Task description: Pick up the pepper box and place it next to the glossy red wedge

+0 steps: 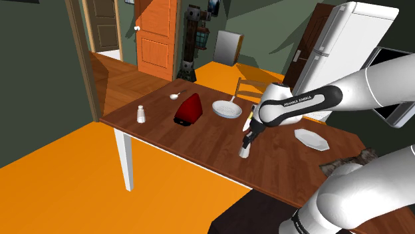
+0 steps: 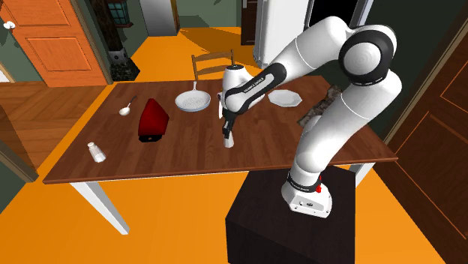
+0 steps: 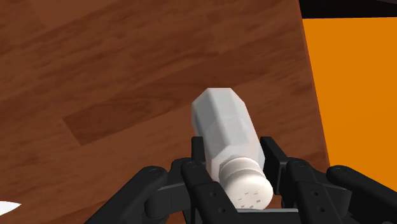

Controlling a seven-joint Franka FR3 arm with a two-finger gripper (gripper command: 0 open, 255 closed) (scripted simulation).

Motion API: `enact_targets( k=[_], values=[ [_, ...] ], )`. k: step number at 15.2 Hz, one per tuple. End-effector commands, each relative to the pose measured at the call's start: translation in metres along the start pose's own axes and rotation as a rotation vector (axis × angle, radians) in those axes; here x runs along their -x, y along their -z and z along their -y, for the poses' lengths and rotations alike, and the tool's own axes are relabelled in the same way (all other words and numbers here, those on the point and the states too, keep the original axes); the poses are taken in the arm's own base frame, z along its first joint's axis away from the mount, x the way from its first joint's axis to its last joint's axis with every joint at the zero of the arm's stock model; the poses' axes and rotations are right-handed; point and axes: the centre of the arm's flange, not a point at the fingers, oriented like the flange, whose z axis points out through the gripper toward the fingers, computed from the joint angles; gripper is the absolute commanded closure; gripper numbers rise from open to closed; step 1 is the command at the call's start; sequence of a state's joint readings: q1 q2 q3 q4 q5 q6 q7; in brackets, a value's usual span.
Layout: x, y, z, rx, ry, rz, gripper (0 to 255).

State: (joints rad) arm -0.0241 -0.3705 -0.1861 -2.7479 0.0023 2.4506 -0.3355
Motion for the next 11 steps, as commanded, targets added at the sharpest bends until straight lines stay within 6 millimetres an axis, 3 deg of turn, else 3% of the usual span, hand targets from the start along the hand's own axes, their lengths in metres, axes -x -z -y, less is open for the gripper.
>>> enact_targets(
  k=[1, 11],
  values=[
    [0.0, 0.01, 0.001, 0.0, 0.0, 0.001, 255],
    [-0.005, 0.063, 0.003, 0.0, 0.0, 0.001, 255]
  ],
)
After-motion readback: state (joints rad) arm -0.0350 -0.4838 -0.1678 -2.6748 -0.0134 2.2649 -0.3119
